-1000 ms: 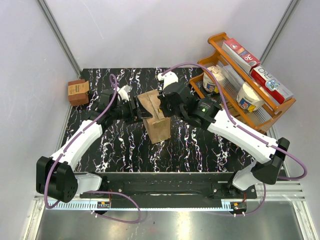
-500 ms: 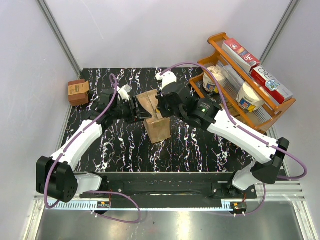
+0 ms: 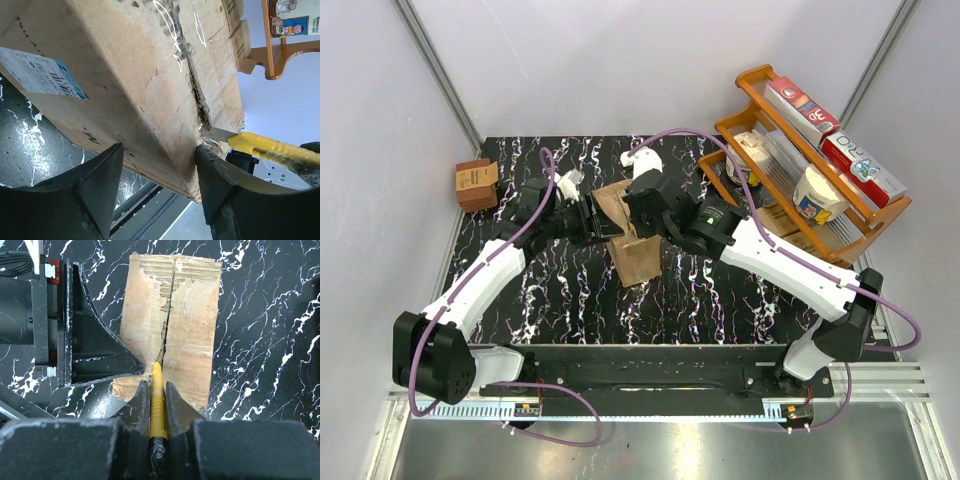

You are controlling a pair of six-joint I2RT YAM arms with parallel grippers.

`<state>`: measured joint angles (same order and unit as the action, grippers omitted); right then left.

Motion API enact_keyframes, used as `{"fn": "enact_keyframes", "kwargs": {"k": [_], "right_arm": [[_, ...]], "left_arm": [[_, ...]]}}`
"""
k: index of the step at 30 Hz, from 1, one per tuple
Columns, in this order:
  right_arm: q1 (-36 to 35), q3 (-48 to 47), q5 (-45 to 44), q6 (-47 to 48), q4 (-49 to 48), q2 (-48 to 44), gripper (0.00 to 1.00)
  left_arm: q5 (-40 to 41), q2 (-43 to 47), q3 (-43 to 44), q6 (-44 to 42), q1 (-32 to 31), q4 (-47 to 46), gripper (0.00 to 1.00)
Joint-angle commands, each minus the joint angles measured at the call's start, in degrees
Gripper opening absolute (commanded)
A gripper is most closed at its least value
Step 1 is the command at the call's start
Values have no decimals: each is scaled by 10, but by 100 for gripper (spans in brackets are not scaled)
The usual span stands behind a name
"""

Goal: Unpack the express box

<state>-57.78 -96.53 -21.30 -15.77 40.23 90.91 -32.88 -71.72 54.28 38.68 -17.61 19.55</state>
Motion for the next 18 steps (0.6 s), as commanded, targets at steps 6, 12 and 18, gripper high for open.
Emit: {"fn": "enact_keyframes", "kwargs": {"k": [6,12,18], "right_arm": [[-14,-19,-103,16,8,-1,0],[-15,-19,-82,19,19,4,0],[-15,-19,-26,-17,45,15,0]], "left_arm": [[42,-10,-2,-18,3,23,62],[44,-10,0,-18,3,25,62],[44,-10,0,-12,3,24,63]]}}
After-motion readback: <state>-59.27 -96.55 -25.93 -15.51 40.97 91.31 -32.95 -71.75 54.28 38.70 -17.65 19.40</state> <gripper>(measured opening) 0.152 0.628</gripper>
